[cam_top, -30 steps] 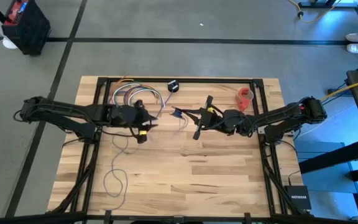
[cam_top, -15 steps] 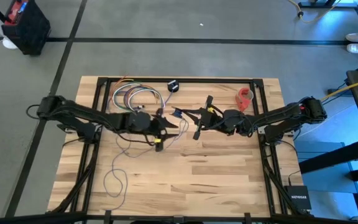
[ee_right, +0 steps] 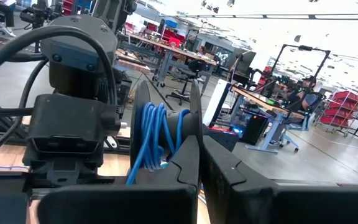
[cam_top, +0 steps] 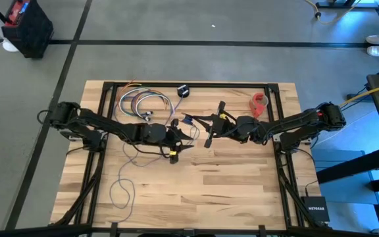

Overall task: Coil cords
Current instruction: Coil the blue wire onto the spool

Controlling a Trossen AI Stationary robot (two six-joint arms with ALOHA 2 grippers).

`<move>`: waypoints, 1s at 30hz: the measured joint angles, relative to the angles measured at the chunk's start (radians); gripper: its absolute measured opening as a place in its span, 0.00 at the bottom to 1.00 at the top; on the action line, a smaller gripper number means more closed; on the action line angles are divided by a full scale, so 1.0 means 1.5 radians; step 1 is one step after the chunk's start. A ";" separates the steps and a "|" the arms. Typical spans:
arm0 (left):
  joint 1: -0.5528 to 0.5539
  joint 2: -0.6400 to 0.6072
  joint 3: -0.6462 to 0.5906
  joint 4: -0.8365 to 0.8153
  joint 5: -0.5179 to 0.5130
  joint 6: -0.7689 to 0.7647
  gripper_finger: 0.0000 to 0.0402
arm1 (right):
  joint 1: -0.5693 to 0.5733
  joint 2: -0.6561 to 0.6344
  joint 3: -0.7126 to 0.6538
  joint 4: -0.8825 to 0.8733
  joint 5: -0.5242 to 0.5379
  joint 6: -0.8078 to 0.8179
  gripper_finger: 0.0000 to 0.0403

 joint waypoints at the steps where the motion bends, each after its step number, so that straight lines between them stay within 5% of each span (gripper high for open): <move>1: 0.000 0.000 0.000 0.000 0.000 0.000 0.28 | 0.000 0.000 0.000 0.000 0.000 0.000 0.02; 10: 0.006 -0.001 0.000 0.025 -0.002 0.048 0.02 | 0.000 0.000 0.000 0.001 0.000 0.000 0.02; 22: 0.064 -0.003 0.001 -0.050 -0.107 0.058 0.01 | 0.001 0.000 -0.001 -0.003 -0.019 -0.001 0.02; 30: 0.058 -0.109 0.000 -0.199 -0.168 0.074 0.02 | 0.000 0.000 -0.001 -0.025 -0.030 -0.001 0.02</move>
